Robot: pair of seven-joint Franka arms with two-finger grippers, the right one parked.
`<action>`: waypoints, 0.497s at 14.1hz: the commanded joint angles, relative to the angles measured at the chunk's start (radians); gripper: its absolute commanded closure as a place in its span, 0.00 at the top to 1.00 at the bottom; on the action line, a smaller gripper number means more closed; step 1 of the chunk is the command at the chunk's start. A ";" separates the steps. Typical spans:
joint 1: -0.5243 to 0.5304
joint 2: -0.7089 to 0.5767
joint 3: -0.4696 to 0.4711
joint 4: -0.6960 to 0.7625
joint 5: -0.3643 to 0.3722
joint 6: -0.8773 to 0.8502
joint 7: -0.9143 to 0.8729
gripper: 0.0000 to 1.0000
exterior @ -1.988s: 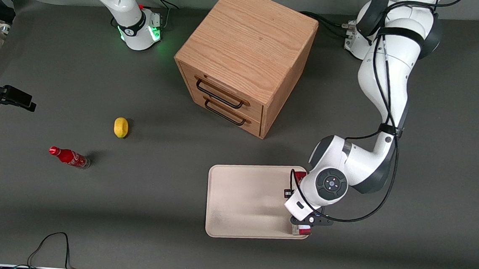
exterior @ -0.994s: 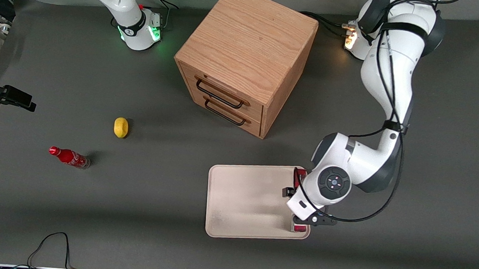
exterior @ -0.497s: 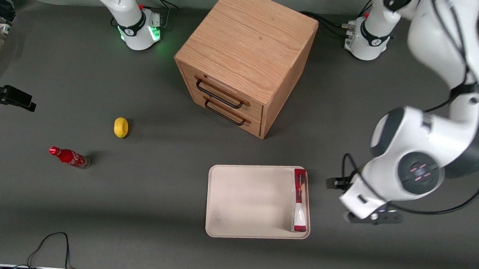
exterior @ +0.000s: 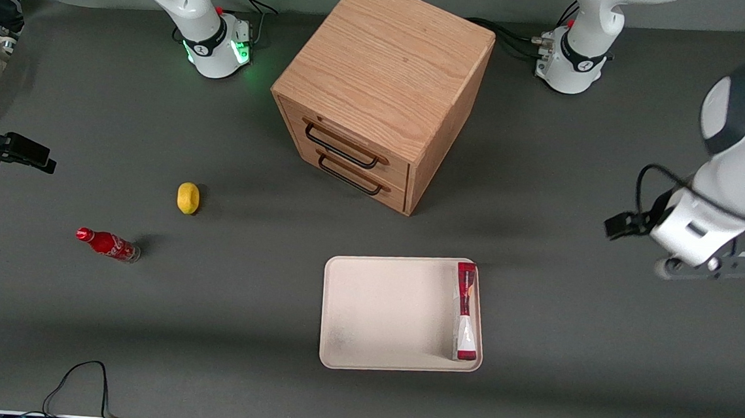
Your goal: Place red cookie box on tray
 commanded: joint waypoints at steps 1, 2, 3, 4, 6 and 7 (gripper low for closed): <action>-0.127 -0.106 0.158 -0.077 -0.011 -0.029 0.018 1.00; -0.158 -0.123 0.208 -0.079 -0.011 -0.031 0.027 1.00; -0.164 -0.127 0.225 -0.073 -0.009 -0.034 0.059 1.00; -0.160 -0.130 0.233 -0.071 -0.009 -0.034 0.091 1.00; -0.146 -0.127 0.228 -0.048 -0.003 -0.052 0.125 1.00; -0.125 -0.125 0.216 -0.039 -0.003 -0.077 0.124 1.00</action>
